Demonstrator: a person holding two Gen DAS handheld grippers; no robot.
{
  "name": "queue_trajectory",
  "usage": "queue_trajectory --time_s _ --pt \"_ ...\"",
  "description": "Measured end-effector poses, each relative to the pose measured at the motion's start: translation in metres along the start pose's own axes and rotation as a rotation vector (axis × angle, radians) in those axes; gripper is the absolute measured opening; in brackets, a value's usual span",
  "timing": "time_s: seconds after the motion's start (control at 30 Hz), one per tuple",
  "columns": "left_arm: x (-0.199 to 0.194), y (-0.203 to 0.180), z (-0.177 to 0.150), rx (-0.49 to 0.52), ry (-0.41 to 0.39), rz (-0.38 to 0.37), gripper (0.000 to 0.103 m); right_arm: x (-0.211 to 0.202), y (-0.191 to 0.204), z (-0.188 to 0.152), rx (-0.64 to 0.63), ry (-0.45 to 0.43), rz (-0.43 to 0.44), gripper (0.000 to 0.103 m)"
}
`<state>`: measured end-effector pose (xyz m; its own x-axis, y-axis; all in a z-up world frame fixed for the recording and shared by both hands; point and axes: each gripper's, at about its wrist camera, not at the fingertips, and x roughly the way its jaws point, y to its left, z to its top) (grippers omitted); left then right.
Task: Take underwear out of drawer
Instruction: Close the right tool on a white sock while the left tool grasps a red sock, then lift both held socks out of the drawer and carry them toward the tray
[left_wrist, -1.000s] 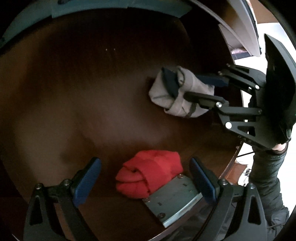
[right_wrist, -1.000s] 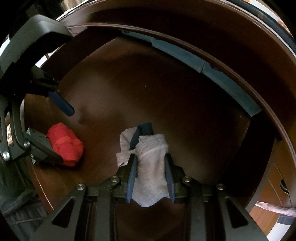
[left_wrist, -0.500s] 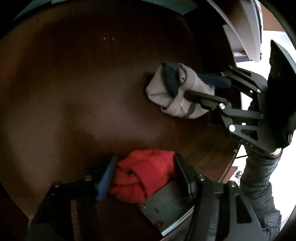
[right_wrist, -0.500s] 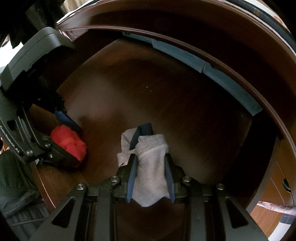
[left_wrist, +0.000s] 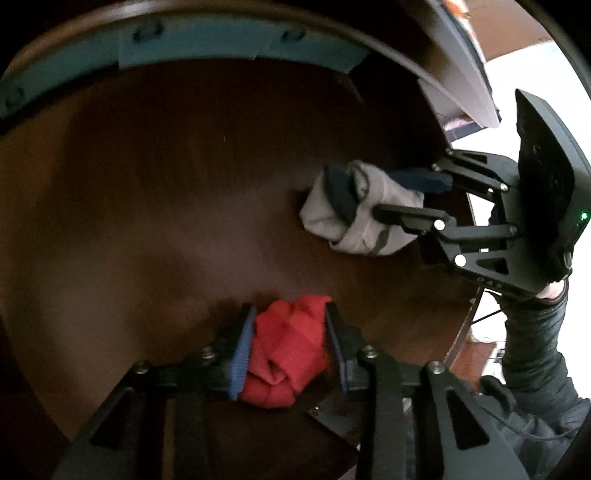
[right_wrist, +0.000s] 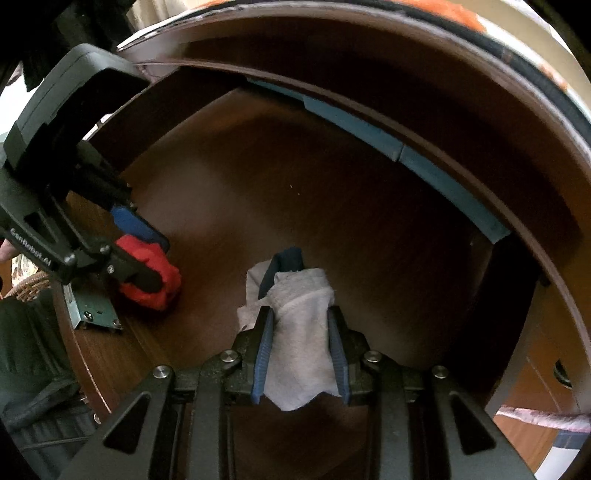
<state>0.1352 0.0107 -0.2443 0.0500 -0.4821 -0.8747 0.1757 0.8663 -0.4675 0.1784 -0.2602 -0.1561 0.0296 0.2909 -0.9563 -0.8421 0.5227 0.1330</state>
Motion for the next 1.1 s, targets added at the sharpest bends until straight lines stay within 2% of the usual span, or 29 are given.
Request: queue_trajectory --time_s 0.1,0.23,0.37,0.57,0.77,0.83,0.9,0.97,1.03,1.1 --pt "-0.009 -0.003 0.0 0.037 -0.055 0.039 0.028 -0.004 0.003 -0.001 -0.001 -0.012 -0.021 0.028" --pt "-0.018 -0.004 -0.003 0.07 -0.105 0.074 0.024 -0.01 0.006 -0.002 0.018 -0.029 -0.001 0.028" --pt "-0.024 -0.004 -0.006 0.081 -0.124 0.062 0.019 -0.01 0.012 -0.002 0.012 -0.031 -0.001 0.023" --pt "-0.034 -0.004 -0.007 0.085 -0.211 0.118 0.018 -0.015 0.011 0.002 0.016 -0.059 -0.003 0.021" --pt "-0.036 0.001 -0.006 0.072 -0.225 0.153 0.019 -0.01 0.015 0.002 0.009 -0.034 0.004 0.021" --pt "-0.034 0.002 -0.004 0.061 -0.212 0.163 0.019 -0.007 0.018 0.002 -0.002 -0.017 0.003 0.025" --pt "-0.03 0.004 -0.002 0.054 -0.189 0.168 0.025 0.004 0.021 0.013 -0.006 0.019 -0.005 0.041" --pt "-0.024 0.002 0.001 0.056 -0.165 0.182 0.031 0.007 0.025 0.016 -0.022 0.031 -0.017 0.052" --pt "-0.02 0.0 0.001 0.062 -0.144 0.197 0.037 0.01 0.029 0.018 -0.04 0.043 -0.034 0.054" --pt "-0.014 -0.003 0.003 0.078 -0.123 0.215 0.038 0.016 0.031 0.021 -0.044 0.063 -0.047 0.054"
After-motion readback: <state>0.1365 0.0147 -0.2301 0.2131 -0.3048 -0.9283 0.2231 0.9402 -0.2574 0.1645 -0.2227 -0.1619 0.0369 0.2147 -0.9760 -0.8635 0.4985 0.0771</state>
